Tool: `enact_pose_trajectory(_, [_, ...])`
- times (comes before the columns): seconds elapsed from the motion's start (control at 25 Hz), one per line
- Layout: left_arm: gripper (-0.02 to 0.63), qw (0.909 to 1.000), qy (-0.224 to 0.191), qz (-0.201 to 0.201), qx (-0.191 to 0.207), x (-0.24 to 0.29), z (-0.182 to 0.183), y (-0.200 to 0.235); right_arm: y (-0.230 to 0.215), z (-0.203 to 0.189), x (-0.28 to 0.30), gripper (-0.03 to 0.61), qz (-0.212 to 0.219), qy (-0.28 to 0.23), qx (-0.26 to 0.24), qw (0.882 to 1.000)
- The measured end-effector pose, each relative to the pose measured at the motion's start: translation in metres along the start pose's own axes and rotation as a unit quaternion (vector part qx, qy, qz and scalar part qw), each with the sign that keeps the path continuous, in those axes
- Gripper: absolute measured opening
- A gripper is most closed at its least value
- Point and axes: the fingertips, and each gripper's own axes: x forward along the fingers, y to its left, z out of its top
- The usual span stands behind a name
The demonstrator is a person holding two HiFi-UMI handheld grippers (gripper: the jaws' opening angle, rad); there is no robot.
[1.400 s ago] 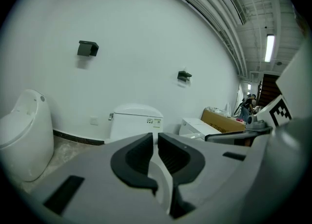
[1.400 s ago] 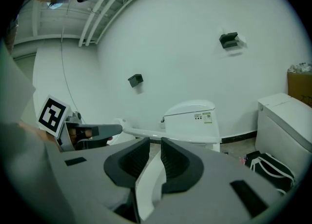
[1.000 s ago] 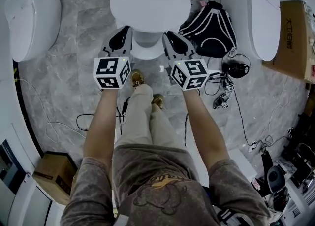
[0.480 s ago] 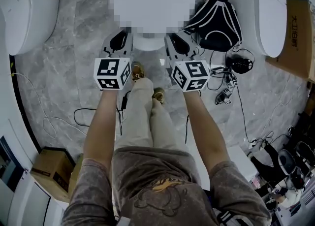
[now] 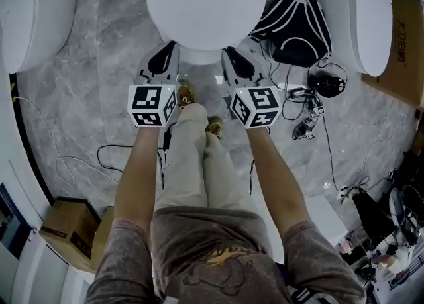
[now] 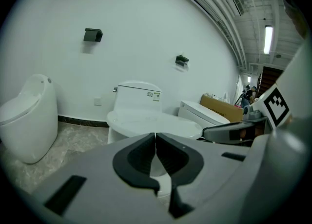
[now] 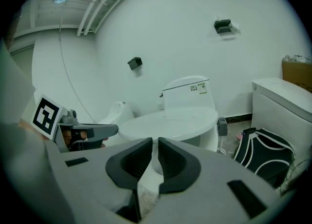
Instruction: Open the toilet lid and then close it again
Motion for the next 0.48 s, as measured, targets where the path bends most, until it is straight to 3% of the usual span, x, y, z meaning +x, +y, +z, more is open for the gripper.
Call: enact_pose_trajectory(0.48, [0.014,0.9995,0.028,0.007,-0.011,0.005,-0.043,0.005,-0.003,-0.042,0.009,0.054,-0.002,0.031,0.002,1.0])
